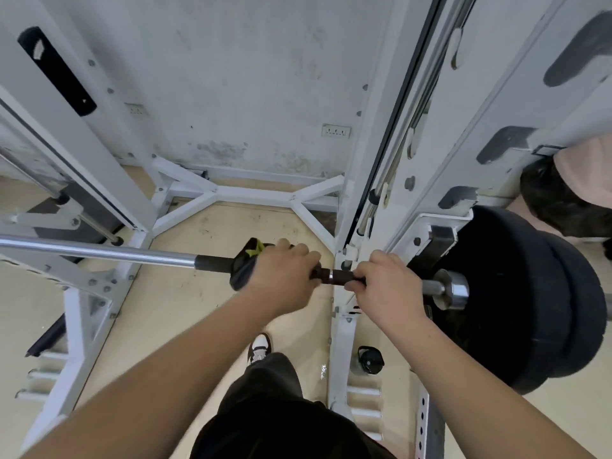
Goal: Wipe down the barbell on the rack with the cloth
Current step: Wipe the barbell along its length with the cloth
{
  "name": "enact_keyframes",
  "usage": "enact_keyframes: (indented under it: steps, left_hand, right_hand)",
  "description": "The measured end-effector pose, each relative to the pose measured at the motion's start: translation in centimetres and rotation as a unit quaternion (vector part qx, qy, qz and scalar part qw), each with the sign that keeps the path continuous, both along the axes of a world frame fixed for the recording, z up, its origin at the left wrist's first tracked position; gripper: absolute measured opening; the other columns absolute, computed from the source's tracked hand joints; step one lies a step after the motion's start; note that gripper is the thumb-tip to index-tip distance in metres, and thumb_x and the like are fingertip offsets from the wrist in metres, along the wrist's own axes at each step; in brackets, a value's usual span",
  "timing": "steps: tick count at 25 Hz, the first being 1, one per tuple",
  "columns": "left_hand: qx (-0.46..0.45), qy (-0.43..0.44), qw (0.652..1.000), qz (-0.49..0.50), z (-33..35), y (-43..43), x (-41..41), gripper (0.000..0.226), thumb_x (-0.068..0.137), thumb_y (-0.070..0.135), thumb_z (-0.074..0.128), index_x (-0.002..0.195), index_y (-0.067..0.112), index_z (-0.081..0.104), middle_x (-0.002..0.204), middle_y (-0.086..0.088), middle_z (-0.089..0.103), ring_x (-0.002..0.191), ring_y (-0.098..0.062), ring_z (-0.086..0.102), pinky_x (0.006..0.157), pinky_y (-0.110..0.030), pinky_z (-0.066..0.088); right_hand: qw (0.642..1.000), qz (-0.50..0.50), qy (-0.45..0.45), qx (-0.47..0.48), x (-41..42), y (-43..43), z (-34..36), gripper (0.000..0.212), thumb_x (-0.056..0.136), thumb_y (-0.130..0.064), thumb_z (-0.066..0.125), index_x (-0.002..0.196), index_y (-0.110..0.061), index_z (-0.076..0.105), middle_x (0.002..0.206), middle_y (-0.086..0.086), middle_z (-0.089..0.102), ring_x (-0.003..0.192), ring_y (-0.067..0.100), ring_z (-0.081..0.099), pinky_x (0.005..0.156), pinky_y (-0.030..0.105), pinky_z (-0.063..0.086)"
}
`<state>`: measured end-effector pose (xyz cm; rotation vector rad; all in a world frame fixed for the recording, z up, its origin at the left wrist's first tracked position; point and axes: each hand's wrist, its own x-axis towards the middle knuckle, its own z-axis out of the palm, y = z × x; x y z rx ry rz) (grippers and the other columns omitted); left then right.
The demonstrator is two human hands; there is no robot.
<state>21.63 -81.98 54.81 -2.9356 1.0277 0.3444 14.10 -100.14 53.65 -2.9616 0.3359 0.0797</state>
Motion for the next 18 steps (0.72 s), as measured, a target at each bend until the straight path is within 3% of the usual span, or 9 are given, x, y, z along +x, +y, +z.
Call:
enact_keyframes:
  steps: [2, 4, 6, 9, 11, 13, 16, 18]
  left_hand:
    - [-0.033, 0.062, 0.998, 0.001, 0.6, 4.6, 1.7, 0.041, 0.098, 0.047, 0.054, 0.139, 0.042, 0.051, 0.143, 0.016, 0.054, 0.124, -0.022, 0.050, 0.093, -0.041, 0.050]
    - [-0.010, 0.069, 0.996, 0.062, 0.8, 7.5, 2.6, 0.045, 0.101, 0.049, 0.050, 0.146, 0.048, 0.046, 0.154, 0.009, 0.045, 0.134, -0.025, 0.042, 0.105, -0.044, 0.046]
    - [0.015, 0.043, 0.990, 0.135, 0.2, 6.3, 2.2, 0.034, 0.104, 0.047, 0.045, 0.137, 0.046, 0.053, 0.137, 0.002, 0.058, 0.122, -0.027, 0.049, 0.098, -0.043, 0.048]
    - [-0.015, -0.009, 0.995, 0.097, -1.3, 0.2, 0.2, 0.021, 0.103, 0.036, 0.046, 0.118, 0.035, 0.061, 0.107, 0.004, 0.069, 0.097, -0.025, 0.059, 0.082, -0.043, 0.052]
    - [-0.085, -0.008, 0.996, 0.024, -1.4, -1.3, -0.7, 0.022, 0.102, 0.033, 0.050, 0.121, 0.035, 0.060, 0.109, 0.005, 0.070, 0.098, -0.024, 0.061, 0.082, -0.042, 0.052]
    - [-0.119, 0.049, 0.992, -0.002, -0.3, 1.2, 0.1, 0.030, 0.103, 0.034, 0.050, 0.132, 0.040, 0.056, 0.117, 0.009, 0.070, 0.109, -0.021, 0.059, 0.088, -0.042, 0.051]
    - [-0.043, 0.036, 0.996, 0.067, 0.1, 5.1, 2.0, 0.034, 0.105, 0.044, 0.042, 0.138, 0.049, 0.050, 0.123, 0.015, 0.067, 0.126, -0.024, 0.049, 0.104, -0.050, 0.040]
    - [-0.010, 0.033, 0.989, 0.145, 0.2, 3.2, 1.9, 0.028, 0.105, 0.040, 0.041, 0.129, 0.043, 0.055, 0.120, 0.008, 0.069, 0.116, -0.029, 0.053, 0.091, -0.046, 0.045]
  right_hand:
    - [1.000, 0.002, -0.001, -0.009, 0.1, 0.2, 0.0, 0.027, 0.097, -0.045, 0.062, 0.109, -0.027, 0.077, 0.099, -0.006, 0.057, 0.103, 0.018, 0.053, 0.071, 0.032, 0.042]
    - [1.000, -0.001, -0.008, -0.012, 0.1, 0.4, 0.0, 0.026, 0.097, -0.043, 0.062, 0.108, -0.025, 0.077, 0.099, -0.005, 0.057, 0.102, 0.019, 0.054, 0.072, 0.032, 0.046]
    - [1.000, -0.006, -0.002, -0.015, 0.1, 0.6, 0.1, 0.025, 0.097, -0.043, 0.061, 0.108, -0.026, 0.077, 0.099, -0.006, 0.056, 0.102, 0.018, 0.053, 0.071, 0.031, 0.045]
    - [1.000, -0.008, 0.006, -0.021, 0.3, 0.8, 0.2, 0.024, 0.097, -0.044, 0.062, 0.109, -0.028, 0.076, 0.099, -0.007, 0.055, 0.103, 0.018, 0.052, 0.069, 0.030, 0.039]
    - [1.000, -0.011, -0.001, -0.027, 0.2, 0.8, 0.1, 0.023, 0.096, -0.043, 0.064, 0.106, -0.027, 0.077, 0.097, -0.006, 0.054, 0.103, 0.019, 0.053, 0.067, 0.030, 0.036]
    - [1.000, -0.011, -0.005, -0.027, 0.1, 0.7, 0.0, 0.023, 0.095, -0.042, 0.065, 0.104, -0.026, 0.077, 0.095, -0.006, 0.053, 0.102, 0.020, 0.053, 0.066, 0.030, 0.035]
    - [1.000, -0.010, -0.008, -0.024, 0.2, 0.6, -0.1, 0.023, 0.096, -0.041, 0.064, 0.104, -0.025, 0.077, 0.096, -0.005, 0.055, 0.100, 0.020, 0.052, 0.066, 0.030, 0.037]
    - [0.999, -0.012, -0.004, -0.030, 0.2, 0.8, 0.0, 0.022, 0.096, -0.041, 0.064, 0.104, -0.025, 0.077, 0.096, -0.005, 0.055, 0.100, 0.019, 0.052, 0.066, 0.030, 0.037]
